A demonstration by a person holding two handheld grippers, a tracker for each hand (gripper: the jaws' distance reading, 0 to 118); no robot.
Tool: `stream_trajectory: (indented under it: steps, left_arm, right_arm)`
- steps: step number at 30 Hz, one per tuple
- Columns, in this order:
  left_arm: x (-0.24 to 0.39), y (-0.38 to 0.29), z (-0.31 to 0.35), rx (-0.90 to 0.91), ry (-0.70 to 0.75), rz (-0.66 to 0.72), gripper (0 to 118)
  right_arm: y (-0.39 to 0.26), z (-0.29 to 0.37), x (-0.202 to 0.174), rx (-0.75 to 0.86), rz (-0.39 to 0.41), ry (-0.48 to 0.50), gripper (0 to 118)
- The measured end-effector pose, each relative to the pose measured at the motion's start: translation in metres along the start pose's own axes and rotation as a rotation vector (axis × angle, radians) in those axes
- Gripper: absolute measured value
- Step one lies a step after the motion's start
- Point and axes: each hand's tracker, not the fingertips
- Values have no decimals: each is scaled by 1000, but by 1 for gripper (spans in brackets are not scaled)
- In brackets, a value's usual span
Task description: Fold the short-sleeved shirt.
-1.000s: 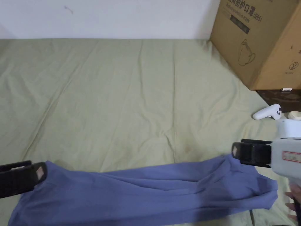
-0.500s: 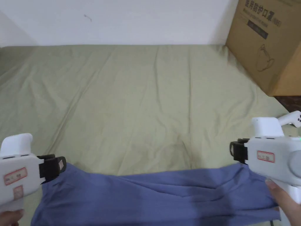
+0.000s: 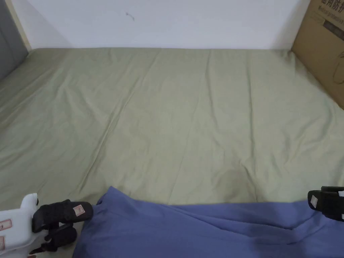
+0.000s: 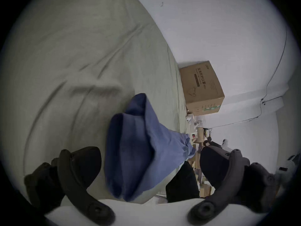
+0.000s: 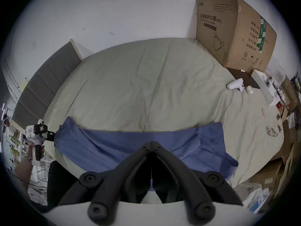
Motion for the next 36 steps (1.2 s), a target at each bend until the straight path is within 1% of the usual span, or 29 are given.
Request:
stream_trajectory:
  steps: [2, 3, 5, 6, 7, 8, 9, 10, 11, 12, 13, 15, 16, 17, 18, 20, 22, 25, 27, 29, 30, 33, 34, 35, 36]
  left_arm:
    - [-11, 0, -14, -11, -15, 17, 118]
    - [-14, -1, -20, -6, -59, 45, 118]
    - [-22, -2, -26, 13, -241, 114, 118]
    - [-29, -3, -36, -11, -343, 199, 118]
    - [-35, -6, -48, -27, -406, 259, 116]
    - [-40, -10, -53, -16, -407, 255, 104]
    - [-40, -12, -57, 21, -346, 226, 51]
    - [-43, -14, -63, 56, -233, 211, 8]
    - [-48, -17, -73, 32, -24, 205, 7]
    - [-49, -22, -71, 39, -78, 204, 8]
    - [-35, -19, -64, 92, -169, 193, 8]
    - [-24, -19, -64, 60, -53, 200, 8]
    - [-12, -18, -58, 69, -2, 142, 8]
    - [4, -19, -53, 75, 97, 40, 8]
    - [27, -21, -45, 82, 233, -82, 8]
    - [62, -29, -31, 121, 423, -294, 8]
    - [91, -39, -15, 191, 620, -462, 8]
    - [107, -41, 1, 240, 807, -515, 8]
    - [119, -45, -3, 222, 819, -544, 8]
    - [131, -44, -20, 175, 730, -547, 8]
    - [140, -46, -31, 148, 646, -530, 9]
    - [167, -52, -83, 29, 348, -413, 9]
    - [173, -54, -107, -27, 285, -381, 11]
    - [177, -58, -128, -79, 252, -365, 20]
    - [181, -61, -152, -132, 241, -369, 45]
  right_arm:
    - [2, 2, -4, -5, 18, -10, 0]
    - [4, 3, -5, -7, 20, -12, 0]
    - [5, 7, -10, -11, 25, -14, 0]
    - [6, 8, -12, -14, 28, -14, 0]
    - [7, 7, -14, -16, 30, -13, 0]
    - [8, 7, -16, -17, 30, -11, 0]
    - [7, 9, -18, -17, 29, -8, 0]
    - [7, 8, -20, -18, 26, -3, 0]
    - [7, 7, -22, -20, 21, 4, 0]
    - [6, 7, -25, -22, 16, 10, 0]
    - [6, 3, -19, -27, 11, 21, 0]
    - [3, 1, -22, -37, 12, 39, 0]
    - [3, -1, -21, -41, 16, 43, 0]
    - [2, -3, -18, -44, 20, 45, 0]
    - [2, -4, -18, -44, 27, 46, 0]
    - [2, -2, -20, -40, 35, 50, 0]
    - [2, 0, -20, -36, 42, 62, 0]
    - [3, 1, -16, -28, 45, 75, 0]
    - [2, 2, -14, -21, 39, 85, 0]
    - [3, 5, -10, -21, 26, 95, 0]
    - [4, 7, -9, -21, 20, 102, 0]
    - [6, 12, -1, 9, 10, 121, 0]
    - [7, 14, 1, 16, 11, 122, 0]
    - [7, 16, 3, 23, 11, 121, 0]
    - [6, 18, 4, 31, 10, 118, 0]
